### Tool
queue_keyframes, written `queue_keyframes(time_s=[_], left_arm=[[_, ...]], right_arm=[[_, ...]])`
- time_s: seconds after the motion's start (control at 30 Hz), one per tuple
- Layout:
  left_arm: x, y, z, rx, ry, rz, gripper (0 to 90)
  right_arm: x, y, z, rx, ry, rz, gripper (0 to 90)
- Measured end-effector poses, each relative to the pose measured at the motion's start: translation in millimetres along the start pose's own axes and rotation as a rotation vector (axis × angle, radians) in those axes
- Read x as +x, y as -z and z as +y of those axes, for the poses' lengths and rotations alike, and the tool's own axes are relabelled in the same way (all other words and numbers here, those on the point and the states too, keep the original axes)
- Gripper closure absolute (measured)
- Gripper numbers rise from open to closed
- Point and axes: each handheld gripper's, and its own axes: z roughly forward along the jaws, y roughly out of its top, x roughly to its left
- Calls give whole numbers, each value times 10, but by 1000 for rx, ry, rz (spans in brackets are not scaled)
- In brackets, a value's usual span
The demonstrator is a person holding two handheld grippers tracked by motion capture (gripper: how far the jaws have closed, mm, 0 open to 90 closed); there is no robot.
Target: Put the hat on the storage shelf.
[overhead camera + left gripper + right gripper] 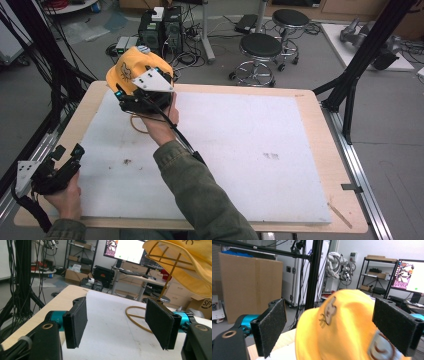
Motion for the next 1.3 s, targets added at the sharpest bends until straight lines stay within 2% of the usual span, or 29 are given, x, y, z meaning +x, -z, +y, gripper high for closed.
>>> queue_keyframes(time_s=[0.07,0.1,0.13,0.33,0.37,0.5,0.7,0.77,0.87,0.9,1.0,1.03,1.07,1.23,1.3], left_arm=[[-12,-2,-3,3,-1,-4,345],[-12,-2,-3,3,-1,-4,345],[-13,-3,-5,2,0,-4,345],[0,-4,-5,1,4,-1,345],[5,-5,-5,1,3,1,345],[22,-3,-1,1,4,7,345],[18,-2,-2,4,2,4,345],[15,-9,-6,6,1,2,345],[13,-11,-9,9,2,1,345],[12,-10,-10,8,3,0,345],[11,-7,-9,7,3,0,345],[11,-7,-9,7,3,0,344],[12,-10,-11,8,4,0,345],[7,-10,-12,12,0,-3,344],[-1,-5,-11,12,3,-5,344]], right_arm=[[-103,74,-48,3,-40,2,109],[-103,74,-48,3,-40,2,109],[-174,120,-72,6,-62,0,109],[-338,242,-128,18,-97,-17,110],[-394,294,-150,15,-122,-18,110],[-477,400,-182,18,-113,-26,110],[-578,618,-216,8,-135,-33,110],[-608,713,-246,9,-158,-24,110],[-639,812,-279,4,-150,-30,110],[-674,917,-301,9,-139,-43,110],[-732,1075,-340,-2,-140,-53,110],[-732,1075,-340,-2,-140,-53,110],[-766,1173,-376,1,-140,-62,111],[-823,1346,-466,6,-128,-95,111],[-883,1454,-533,7,-140,-114,110]])
